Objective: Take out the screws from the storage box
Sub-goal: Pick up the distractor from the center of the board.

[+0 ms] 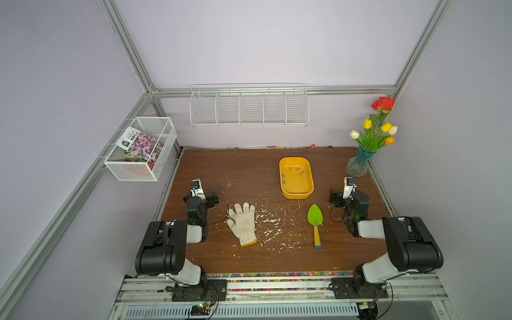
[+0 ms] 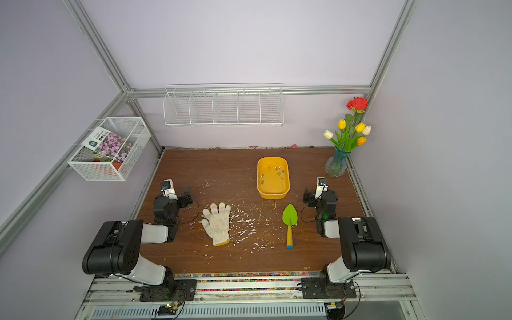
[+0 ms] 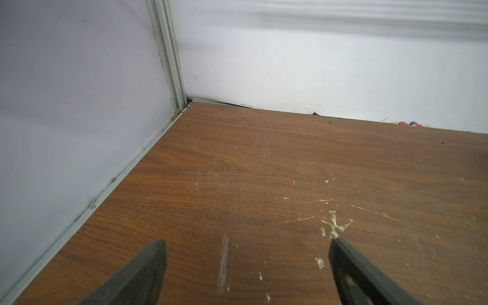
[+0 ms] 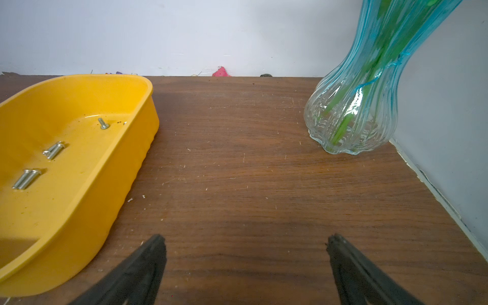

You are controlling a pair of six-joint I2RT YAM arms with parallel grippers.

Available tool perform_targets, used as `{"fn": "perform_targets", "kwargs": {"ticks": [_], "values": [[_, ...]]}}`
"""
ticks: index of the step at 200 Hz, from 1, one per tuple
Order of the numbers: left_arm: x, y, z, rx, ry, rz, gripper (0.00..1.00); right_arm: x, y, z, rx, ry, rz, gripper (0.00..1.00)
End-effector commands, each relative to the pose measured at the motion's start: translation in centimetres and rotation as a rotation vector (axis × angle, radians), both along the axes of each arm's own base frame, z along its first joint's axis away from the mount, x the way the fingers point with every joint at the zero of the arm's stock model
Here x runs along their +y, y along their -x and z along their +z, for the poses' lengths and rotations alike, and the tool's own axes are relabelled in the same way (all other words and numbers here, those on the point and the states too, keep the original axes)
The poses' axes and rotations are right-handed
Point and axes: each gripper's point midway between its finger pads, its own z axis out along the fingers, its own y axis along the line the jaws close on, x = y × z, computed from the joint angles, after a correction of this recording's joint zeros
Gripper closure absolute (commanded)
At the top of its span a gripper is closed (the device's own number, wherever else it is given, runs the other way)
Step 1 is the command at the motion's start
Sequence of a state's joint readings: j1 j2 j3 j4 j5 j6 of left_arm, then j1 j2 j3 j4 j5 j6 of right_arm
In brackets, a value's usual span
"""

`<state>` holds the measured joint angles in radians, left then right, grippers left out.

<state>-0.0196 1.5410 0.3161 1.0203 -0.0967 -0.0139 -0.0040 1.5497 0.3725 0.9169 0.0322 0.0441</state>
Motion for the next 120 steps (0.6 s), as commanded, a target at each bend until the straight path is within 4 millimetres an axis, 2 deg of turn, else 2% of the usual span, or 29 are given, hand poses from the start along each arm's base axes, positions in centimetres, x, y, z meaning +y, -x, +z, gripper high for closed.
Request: {"fn": "perform_targets", "kwargs": {"ticks": [1,89,120], "values": [[0.1,-0.5,0.6,-0.017,0.003,-0.002,0.0,0.0,-0.1,0.0,-0.006,0.007,-0.005,0.01],[0.1,-0.5,0.5,-0.015,0.002,-0.002,0.0,0.1,0.0,0.1,-0.011,0.005,-0.001,0.01],[-0.2,-1.0,3.6,0.005,-0.053,0.056,0.0,0.7,0.0,1.7,-0.016,0.01,0.035,0.01]]}}
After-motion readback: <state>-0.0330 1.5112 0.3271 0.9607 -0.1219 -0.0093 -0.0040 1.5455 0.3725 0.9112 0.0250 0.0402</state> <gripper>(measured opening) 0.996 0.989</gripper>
